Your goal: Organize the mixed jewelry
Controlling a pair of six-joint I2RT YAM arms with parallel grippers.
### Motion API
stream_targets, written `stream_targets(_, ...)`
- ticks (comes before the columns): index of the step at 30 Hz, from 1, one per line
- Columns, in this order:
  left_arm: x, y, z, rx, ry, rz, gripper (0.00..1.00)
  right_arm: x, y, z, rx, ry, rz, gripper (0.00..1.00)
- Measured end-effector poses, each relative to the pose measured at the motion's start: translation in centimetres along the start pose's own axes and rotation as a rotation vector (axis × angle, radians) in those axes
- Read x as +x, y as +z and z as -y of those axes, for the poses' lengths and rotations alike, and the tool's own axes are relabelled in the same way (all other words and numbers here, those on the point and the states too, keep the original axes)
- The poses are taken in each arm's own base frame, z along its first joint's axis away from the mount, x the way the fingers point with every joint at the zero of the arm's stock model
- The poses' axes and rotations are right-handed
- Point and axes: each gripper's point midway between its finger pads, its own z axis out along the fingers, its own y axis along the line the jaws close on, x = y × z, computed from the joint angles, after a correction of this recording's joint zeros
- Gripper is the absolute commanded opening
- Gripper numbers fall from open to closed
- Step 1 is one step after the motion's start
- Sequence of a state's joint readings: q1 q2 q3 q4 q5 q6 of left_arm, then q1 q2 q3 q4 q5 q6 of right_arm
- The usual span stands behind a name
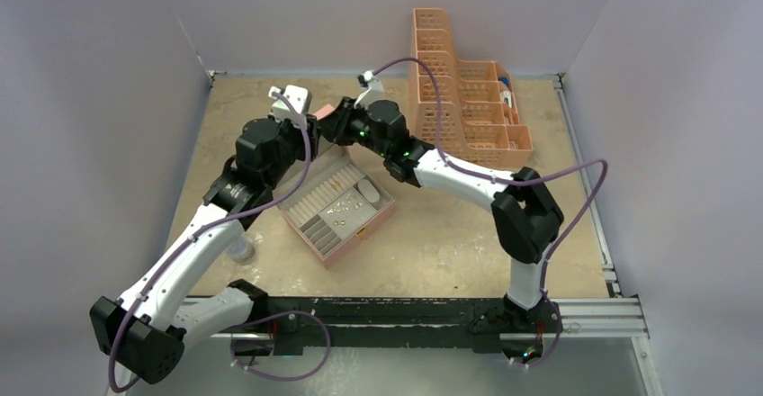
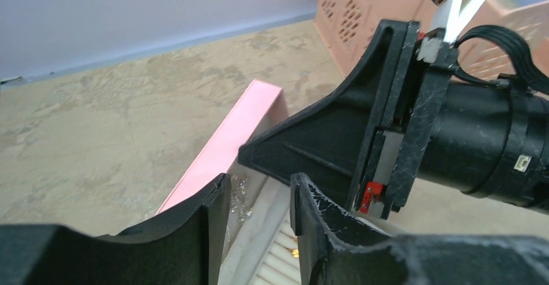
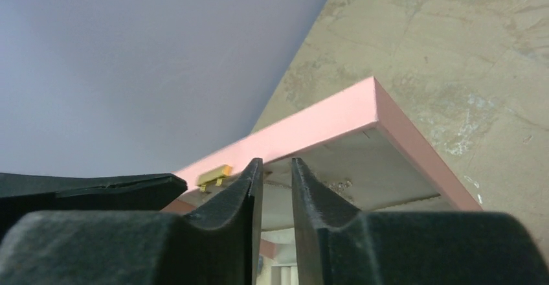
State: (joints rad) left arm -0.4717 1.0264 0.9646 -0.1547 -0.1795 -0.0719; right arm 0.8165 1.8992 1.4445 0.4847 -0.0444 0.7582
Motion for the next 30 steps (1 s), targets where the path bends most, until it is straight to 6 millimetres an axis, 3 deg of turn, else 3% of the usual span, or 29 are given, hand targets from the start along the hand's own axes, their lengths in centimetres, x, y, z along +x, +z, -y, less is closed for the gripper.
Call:
stream_targets(6, -2.4, -1.2, 1.0, 0.053, -0.060, 0.005, 0.49, -4.2, -3.4, -2.7, -0.030, -0.004, 0.079, 0.39)
stream_targets(9, -2.2, -1.6, 1.4, 0.068, -0.099, -0.024, 0.50, -5.7, -4.9, -3.3, -0.013, 0.009, 0.120, 0.41)
stream_targets(11, -1.4, -1.8, 1.8, 0.082, -0.128, -0.062, 0.50, -5.7, -5.4, -2.8, 0.023, 0.033, 0.122, 0.41)
stream_targets(16, 1.1, -2.6, 2.3, 0.088, -0.195, -0.160, 0.52, -2.1, -5.3, 1.6, 0.172, 0.120, 0.052, 0.42)
stream_targets(22, 3.3, -2.9, 2.0, 0.055, -0.225, -0.214, 0.53, 2.9, -3.4, 6.7, 0.299, 0.193, -0.036, 0.44)
stream_targets(27, 4.0, -2.1, 1.8, 0.029, -0.230, -0.231, 0.52, 5.4, -2.3, 9.2, 0.357, 0.225, -0.077, 0.45)
stream_targets(30, 4.9, -1.2, 1.2, -0.017, -0.236, -0.248, 0.50, 5.6, -1.1, 9.3, 0.363, 0.237, -0.079, 0.44)
